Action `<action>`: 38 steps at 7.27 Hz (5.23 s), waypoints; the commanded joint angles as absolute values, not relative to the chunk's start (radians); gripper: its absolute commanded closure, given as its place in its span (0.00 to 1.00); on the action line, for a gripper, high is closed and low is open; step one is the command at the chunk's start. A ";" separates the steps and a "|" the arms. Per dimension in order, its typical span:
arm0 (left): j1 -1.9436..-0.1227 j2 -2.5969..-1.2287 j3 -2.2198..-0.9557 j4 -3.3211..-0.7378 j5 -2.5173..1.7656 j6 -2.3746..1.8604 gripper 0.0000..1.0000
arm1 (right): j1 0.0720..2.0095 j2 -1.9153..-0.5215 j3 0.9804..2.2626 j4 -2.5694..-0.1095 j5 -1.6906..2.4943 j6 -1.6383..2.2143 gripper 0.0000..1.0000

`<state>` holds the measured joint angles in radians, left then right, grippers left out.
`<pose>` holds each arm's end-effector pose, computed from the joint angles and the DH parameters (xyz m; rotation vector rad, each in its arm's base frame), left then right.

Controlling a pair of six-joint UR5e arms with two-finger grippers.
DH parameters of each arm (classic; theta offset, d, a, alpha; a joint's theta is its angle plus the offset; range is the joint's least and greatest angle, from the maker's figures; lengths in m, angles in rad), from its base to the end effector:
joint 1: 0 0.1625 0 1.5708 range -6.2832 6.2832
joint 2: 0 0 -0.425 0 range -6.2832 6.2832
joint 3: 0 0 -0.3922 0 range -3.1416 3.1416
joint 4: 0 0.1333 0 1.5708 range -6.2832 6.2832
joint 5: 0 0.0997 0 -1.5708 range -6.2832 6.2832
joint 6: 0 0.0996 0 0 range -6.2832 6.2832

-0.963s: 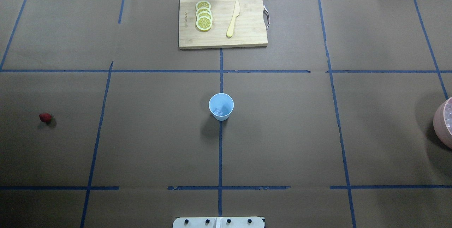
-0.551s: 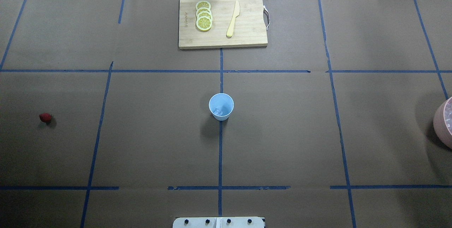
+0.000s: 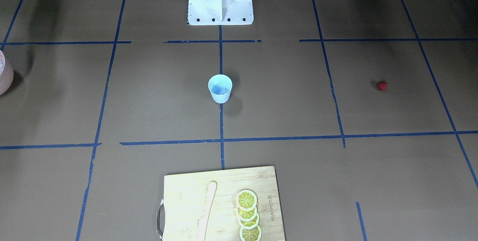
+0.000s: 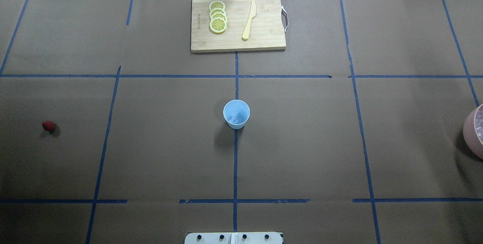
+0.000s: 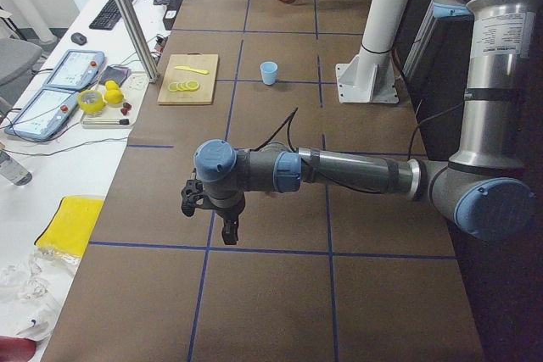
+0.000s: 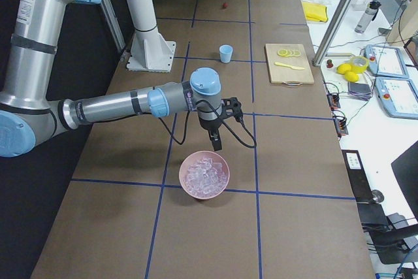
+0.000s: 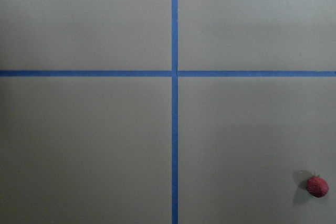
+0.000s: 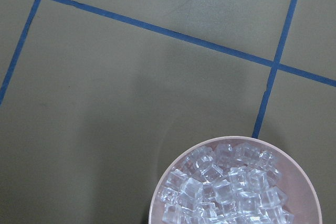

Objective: Put ice and strawberries in cup
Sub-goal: 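Grasp another ice cube from the pink bowl with the right gripper, then carry the second ice cube with the right gripper to the cup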

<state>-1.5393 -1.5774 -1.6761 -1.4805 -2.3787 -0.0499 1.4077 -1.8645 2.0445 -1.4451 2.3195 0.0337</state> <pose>-0.0457 -0.4954 0.6103 -0.0125 0.8080 -0.0087 0.0030 -0.3855 0.5387 0.2173 -0.7692 -0.2369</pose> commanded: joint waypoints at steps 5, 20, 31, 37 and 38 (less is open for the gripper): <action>-1.513 -1.577 -1.681 -1.520 -2.367 -0.113 0.00 | 1.270 -1.905 1.962 -1.315 2.254 0.022 0.05; -1.491 -1.577 -1.675 -1.542 -2.364 -0.114 0.00 | 1.197 -1.902 1.807 -1.313 2.226 -0.061 0.33; -1.491 -1.578 -1.674 -1.542 -2.368 -0.114 0.00 | 1.195 -1.893 1.787 -1.313 2.224 -0.063 0.71; -1.491 -1.578 -1.675 -1.542 -2.370 -0.121 0.00 | 1.279 -1.875 2.064 -1.553 2.269 -0.095 1.00; -1.491 -1.578 -1.674 -1.542 -2.370 -0.121 0.00 | 1.316 -1.794 2.118 -1.674 2.269 -0.095 1.00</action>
<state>-1.4910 -1.5785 -1.6747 -1.5417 -2.3700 -0.1211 1.2763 -1.8584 2.0301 -1.5324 2.2638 -0.0950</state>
